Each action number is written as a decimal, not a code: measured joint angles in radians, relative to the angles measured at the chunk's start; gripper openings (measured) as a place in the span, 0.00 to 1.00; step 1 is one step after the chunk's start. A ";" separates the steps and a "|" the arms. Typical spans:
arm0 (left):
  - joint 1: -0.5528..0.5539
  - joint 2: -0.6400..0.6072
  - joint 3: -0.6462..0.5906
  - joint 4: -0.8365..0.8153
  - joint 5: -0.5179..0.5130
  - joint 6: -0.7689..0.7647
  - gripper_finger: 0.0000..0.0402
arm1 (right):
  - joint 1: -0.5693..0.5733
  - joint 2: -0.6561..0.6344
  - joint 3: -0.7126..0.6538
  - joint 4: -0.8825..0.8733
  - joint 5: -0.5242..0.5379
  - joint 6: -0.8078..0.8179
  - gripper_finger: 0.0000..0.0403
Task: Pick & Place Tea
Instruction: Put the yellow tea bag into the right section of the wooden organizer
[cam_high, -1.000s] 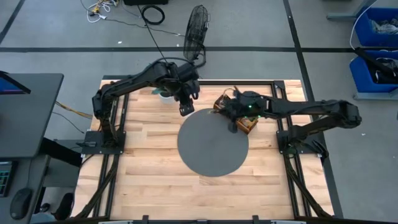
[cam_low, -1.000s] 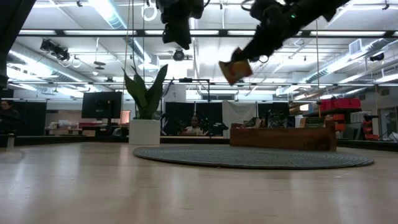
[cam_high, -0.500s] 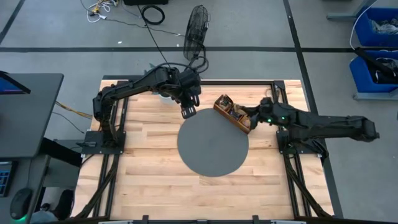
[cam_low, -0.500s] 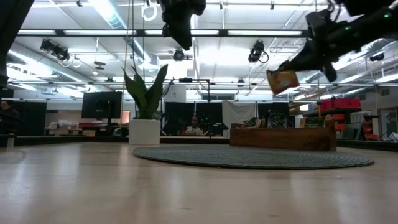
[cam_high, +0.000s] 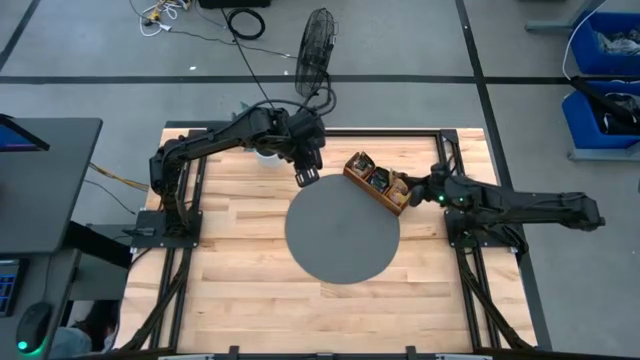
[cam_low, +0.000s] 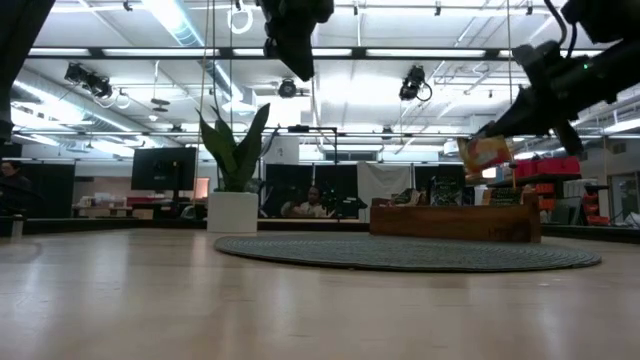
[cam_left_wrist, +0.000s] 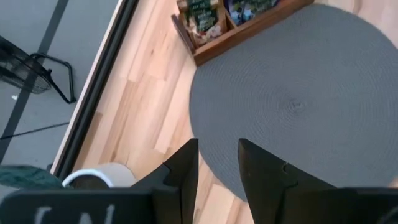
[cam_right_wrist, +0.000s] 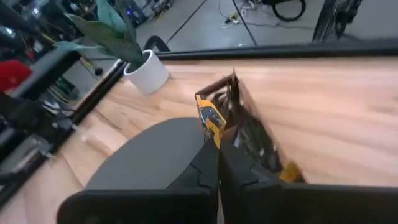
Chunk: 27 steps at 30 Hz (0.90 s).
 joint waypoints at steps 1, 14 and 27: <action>0.000 0.000 0.000 0.009 0.000 0.004 0.29 | 0.003 -0.004 -0.024 0.027 0.000 0.021 0.00; 0.001 0.000 0.000 0.043 0.000 0.037 0.29 | 0.121 -0.049 -0.173 0.161 0.182 0.199 0.00; 0.003 0.000 0.000 0.089 0.000 0.053 0.29 | 0.286 -0.049 -0.214 0.175 0.369 0.273 0.00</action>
